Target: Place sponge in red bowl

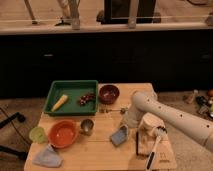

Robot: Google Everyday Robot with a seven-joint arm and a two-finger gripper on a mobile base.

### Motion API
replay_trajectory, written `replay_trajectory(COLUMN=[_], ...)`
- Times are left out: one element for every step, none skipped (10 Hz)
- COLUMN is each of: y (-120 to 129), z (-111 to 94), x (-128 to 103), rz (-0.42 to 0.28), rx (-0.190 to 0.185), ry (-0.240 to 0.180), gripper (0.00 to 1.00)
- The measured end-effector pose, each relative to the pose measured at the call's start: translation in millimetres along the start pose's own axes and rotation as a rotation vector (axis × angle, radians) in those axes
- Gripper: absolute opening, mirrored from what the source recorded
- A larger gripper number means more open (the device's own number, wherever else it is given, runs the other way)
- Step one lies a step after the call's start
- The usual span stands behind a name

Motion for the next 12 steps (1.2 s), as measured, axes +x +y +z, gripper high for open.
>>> replay_trajectory(y=[-0.7,-1.2,-2.1,-3.3,-4.0,-4.5,-5.4,-6.5,-7.2,-7.7,-8.0,-7.9], z=[-1.7,-3.6,-5.8,-9.0,-12.7,-16.3,-20.2,-25.3,-29.4,-32.6,-38.3,-39.9], x=[-3.4,-5.5,-9.1,-13.0,-16.7,-20.2,-24.0,-27.7,-29.9,-31.4,-33.3,-34.1], rz=[-0.008,-0.013,-0.022,-0.031,-0.04,-0.047,-0.057,-0.066,-0.071,-0.074,-0.077,-0.078], rx=[0.001,0.002,0.003,0.005,0.007,0.008,0.007,0.008,0.012,0.016,0.026,0.031], ry=[0.009,0.016,0.027,0.038,0.052,0.068,0.088,0.109,0.122,0.13,0.139,0.142], gripper=[0.0,0.0,0.0,0.0,0.0,0.0,0.0,0.0,0.0,0.0,0.0,0.0])
